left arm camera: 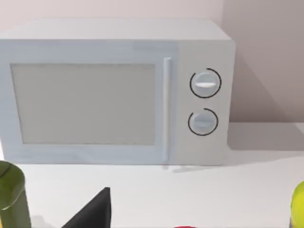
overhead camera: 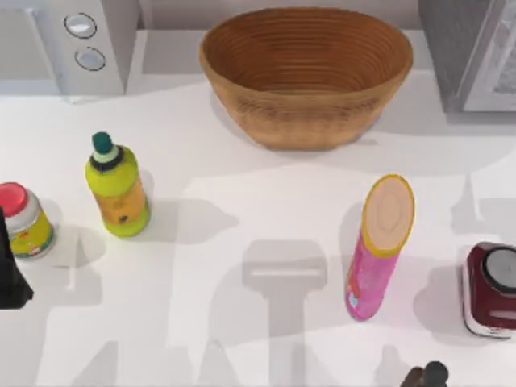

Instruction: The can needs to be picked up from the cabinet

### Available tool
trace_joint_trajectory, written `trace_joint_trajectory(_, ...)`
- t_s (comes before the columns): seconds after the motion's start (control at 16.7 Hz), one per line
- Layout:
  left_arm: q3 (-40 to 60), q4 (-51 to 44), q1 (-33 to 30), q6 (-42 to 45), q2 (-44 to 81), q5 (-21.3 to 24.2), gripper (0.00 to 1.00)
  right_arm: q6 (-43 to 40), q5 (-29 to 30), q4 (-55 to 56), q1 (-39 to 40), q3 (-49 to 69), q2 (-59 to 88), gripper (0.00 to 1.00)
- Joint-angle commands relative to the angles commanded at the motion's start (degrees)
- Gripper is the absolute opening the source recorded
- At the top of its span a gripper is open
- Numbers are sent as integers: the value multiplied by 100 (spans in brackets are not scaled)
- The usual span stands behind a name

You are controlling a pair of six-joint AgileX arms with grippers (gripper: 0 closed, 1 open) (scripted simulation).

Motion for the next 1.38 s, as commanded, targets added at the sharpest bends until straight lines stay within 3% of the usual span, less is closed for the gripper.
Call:
trace_joint_trajectory(0.42, 0, 0, 0, 0, 0, 0, 100, 29, 405, -856, 372, 3739, 2709, 100)
trace_joint_trajectory(0.72, 0, 0, 0, 0, 0, 0, 100, 37, 613, -1304, 578, 5609, 4146, 100)
trace_joint_trajectory(0.96, 0, 0, 0, 0, 0, 0, 100, 38, 689, -1471, 656, 6297, 4680, 100)
trace_joint_trajectory(1.38, 0, 0, 0, 0, 0, 0, 100, 39, 752, -1383, 704, 6283, 4720, 100)
